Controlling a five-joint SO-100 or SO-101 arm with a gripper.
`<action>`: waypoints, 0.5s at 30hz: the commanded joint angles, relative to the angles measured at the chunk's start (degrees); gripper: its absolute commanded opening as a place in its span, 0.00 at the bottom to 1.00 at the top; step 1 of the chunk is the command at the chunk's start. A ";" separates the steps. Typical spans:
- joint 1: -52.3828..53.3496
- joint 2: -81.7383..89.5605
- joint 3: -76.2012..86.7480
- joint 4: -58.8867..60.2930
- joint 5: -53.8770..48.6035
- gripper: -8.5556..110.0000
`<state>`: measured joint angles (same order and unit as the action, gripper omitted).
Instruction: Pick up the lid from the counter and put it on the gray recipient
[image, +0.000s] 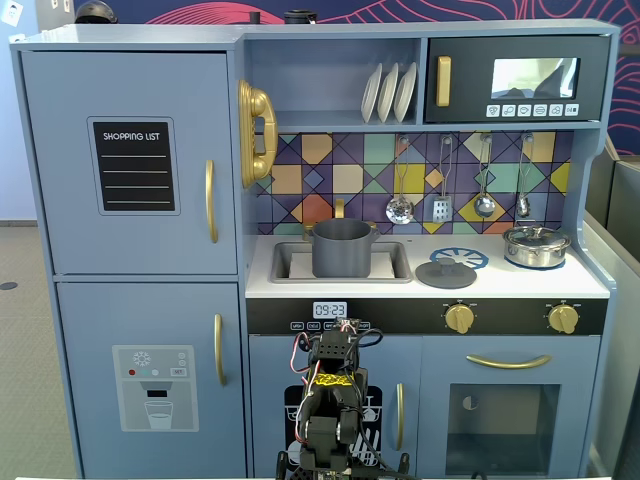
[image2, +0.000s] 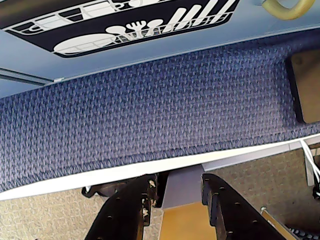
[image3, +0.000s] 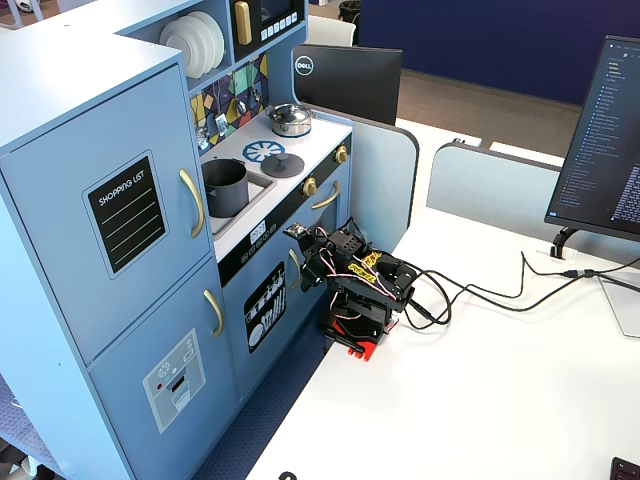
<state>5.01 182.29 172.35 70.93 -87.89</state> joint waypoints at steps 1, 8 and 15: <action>0.62 -0.18 -1.41 -6.86 -2.02 0.07; -0.53 -0.44 -7.12 -12.66 -4.13 0.07; 0.97 -4.48 -14.68 -18.54 -4.92 0.07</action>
<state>4.92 180.35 163.83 55.46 -91.76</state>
